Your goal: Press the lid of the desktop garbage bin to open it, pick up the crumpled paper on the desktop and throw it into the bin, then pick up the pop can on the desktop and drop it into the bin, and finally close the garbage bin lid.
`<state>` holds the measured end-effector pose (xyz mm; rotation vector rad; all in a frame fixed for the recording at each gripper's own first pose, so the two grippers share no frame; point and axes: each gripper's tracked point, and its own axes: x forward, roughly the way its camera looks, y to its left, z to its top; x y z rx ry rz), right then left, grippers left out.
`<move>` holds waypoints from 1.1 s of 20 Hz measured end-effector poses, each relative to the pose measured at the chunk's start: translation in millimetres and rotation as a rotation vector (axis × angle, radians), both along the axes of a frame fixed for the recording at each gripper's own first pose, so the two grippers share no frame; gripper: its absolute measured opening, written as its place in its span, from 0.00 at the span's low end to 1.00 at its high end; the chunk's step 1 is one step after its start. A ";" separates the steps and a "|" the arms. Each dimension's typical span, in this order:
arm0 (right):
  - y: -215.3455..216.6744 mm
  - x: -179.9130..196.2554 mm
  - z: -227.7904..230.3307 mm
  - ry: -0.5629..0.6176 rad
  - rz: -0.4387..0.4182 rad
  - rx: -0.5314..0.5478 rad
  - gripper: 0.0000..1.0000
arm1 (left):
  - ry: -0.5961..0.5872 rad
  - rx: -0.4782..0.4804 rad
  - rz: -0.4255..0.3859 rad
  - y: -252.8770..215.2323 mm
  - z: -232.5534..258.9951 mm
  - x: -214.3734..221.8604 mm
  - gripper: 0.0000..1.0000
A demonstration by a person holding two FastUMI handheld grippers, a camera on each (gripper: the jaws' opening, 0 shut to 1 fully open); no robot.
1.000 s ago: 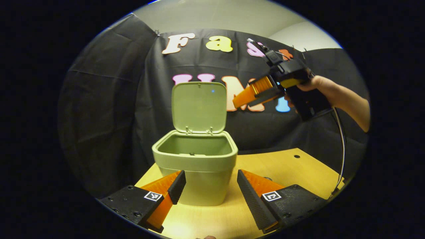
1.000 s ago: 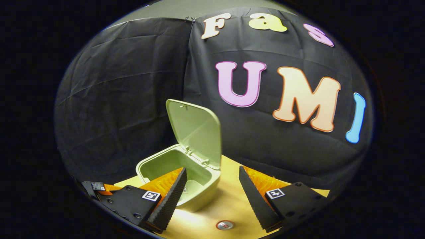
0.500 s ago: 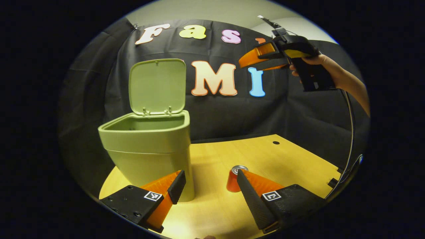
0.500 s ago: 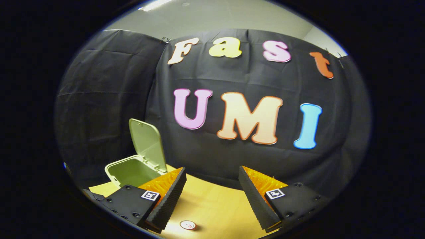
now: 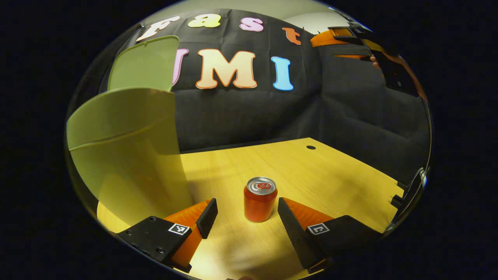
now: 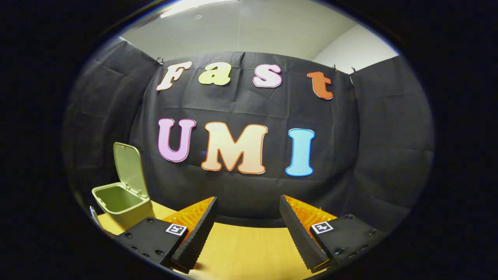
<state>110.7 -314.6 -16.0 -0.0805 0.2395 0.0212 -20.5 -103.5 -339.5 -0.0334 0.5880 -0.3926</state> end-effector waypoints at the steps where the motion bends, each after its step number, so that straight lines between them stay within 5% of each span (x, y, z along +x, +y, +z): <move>1: -2.2 -4.6 -3.7 0.000 -0.006 -0.004 1.00 | 0.001 0.007 -0.011 -3.2 -5.0 1.9 0.94; 18: -49.7 -31.6 -119.4 0.091 -0.137 0.024 1.00 | 0.057 0.074 -0.088 -53.2 -84.3 40.4 0.94; 20: -55.1 -36.1 -126.4 0.112 -0.135 0.013 0.98 | 0.072 0.087 -0.088 -51.1 -92.5 42.6 0.92; 22: -58.3 -37.7 -130.2 0.126 -0.134 0.008 0.98 | 0.077 0.075 -0.082 -51.3 -95.0 44.7 0.79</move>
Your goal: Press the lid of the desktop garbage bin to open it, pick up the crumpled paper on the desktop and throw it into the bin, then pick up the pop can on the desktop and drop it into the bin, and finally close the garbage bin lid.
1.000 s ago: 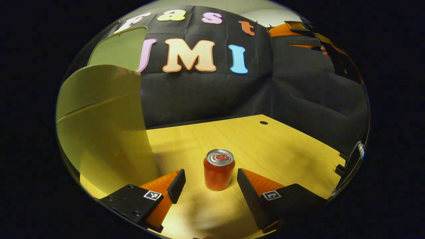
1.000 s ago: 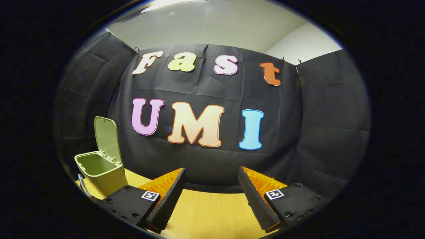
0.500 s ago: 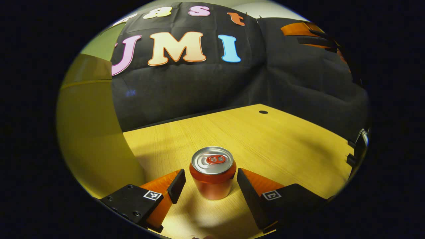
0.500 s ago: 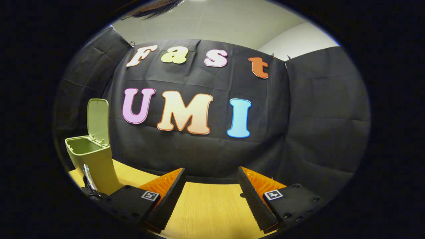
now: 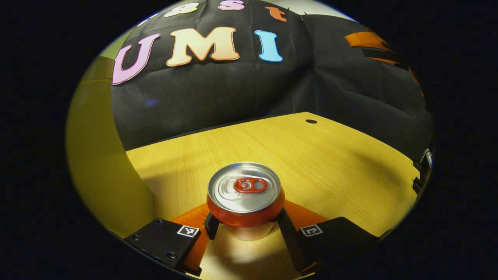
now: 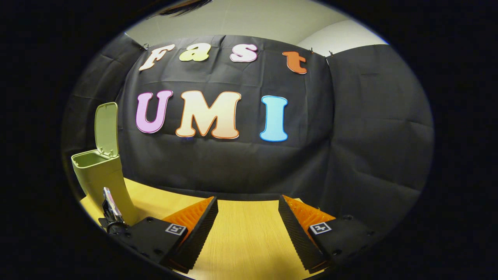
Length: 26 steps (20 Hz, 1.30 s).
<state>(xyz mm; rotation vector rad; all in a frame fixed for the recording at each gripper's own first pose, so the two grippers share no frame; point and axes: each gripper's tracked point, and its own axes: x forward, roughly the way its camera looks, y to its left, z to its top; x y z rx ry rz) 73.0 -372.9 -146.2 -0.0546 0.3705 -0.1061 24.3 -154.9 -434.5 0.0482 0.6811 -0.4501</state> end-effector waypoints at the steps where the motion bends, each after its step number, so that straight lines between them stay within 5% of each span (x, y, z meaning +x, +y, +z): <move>1: -0.9 0.5 -0.5 0.002 -0.002 -0.004 0.98 | 0.007 -0.006 -0.002 -0.8 -0.1 -0.8 0.78; 9: 3.2 8.2 -7.1 0.017 0.006 -0.020 0.99 | -0.026 -0.047 -0.005 -2.6 39.5 2.5 0.76; 14: 5.7 3.5 -4.1 0.019 0.002 -0.034 0.98 | -0.038 0.011 0.001 14.6 76.7 6.4 0.76; 26: 16.4 7.1 29.4 -0.009 -0.040 0.058 0.98 | -0.163 -0.051 0.078 72.1 266.8 47.7 0.76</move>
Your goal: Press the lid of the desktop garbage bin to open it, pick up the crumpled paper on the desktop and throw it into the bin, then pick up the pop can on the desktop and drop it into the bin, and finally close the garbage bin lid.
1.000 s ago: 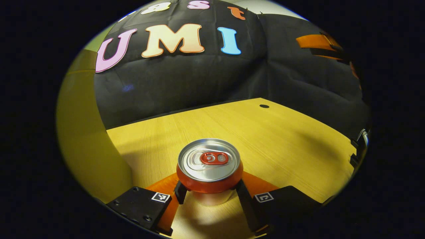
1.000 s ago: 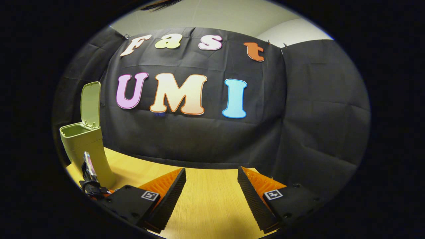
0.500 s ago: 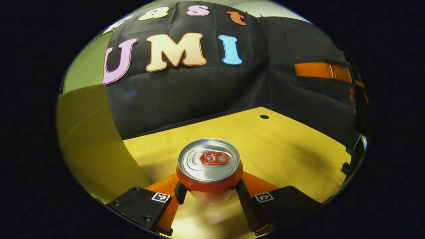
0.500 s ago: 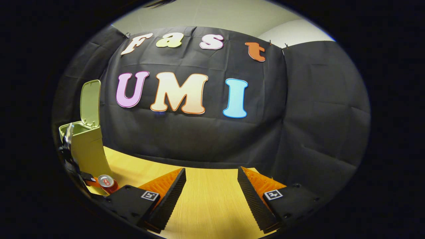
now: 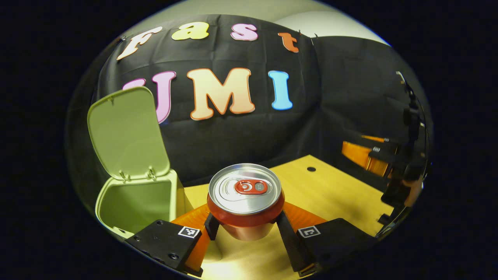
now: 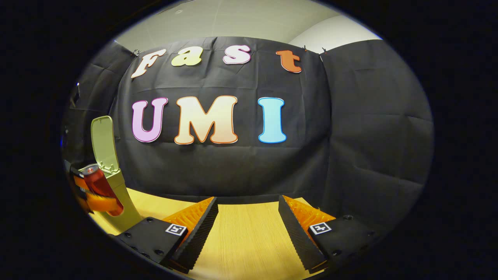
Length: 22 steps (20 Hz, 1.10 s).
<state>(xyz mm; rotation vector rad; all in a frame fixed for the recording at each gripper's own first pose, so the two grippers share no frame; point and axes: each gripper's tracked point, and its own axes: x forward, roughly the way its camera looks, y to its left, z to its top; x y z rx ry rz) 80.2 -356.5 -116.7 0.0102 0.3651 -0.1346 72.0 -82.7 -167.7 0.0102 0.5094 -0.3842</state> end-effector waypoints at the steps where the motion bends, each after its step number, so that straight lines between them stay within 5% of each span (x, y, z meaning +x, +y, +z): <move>1: 1.2 0.2 4.4 0.000 -0.001 -0.011 0.98 | -0.022 0.000 0.009 6.3 12.0 5.5 0.76; 13: 34.8 -2.3 94.0 -0.120 -0.007 -0.046 0.98 | -0.031 0.036 0.274 148.6 25.2 17.2 0.76; 22: 78.0 -22.6 93.1 -0.093 0.014 -0.043 0.98 | 0.027 -0.001 0.302 174.9 -23.8 23.9 0.76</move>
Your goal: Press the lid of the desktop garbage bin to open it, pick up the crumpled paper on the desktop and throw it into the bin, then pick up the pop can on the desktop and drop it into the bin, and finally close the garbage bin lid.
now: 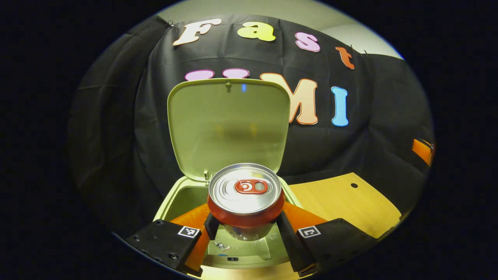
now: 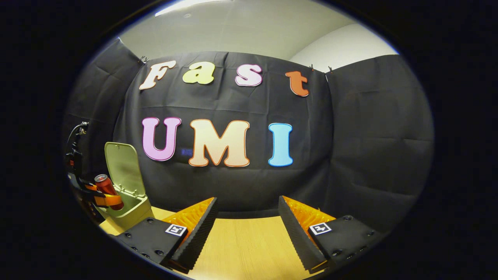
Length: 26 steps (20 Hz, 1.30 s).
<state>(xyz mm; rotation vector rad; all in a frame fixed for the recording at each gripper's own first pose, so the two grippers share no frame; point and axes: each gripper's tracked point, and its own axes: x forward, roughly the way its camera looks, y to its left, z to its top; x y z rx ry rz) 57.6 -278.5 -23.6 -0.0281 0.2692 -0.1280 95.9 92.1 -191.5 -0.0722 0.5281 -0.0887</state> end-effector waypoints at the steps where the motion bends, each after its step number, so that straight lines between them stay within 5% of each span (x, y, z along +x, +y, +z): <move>1: 0.3 -2.9 -0.3 0.005 0.001 -0.009 0.98 | 0.005 0.005 0.002 1.8 -3.2 -0.7 0.76; 10: -2.6 -18.2 -5.5 0.019 -0.003 0.008 0.98 | -0.011 0.073 -0.007 8.1 -6.8 -5.3 0.79; 18: -3.6 -21.3 -4.8 0.014 0.018 0.011 0.98 | -0.139 0.086 -0.045 -20.1 41.2 -9.0 0.82; 26: -9.1 -24.5 -1.4 0.021 0.063 0.038 1.00 | -0.183 0.072 -0.046 -51.3 82.6 -14.0 0.94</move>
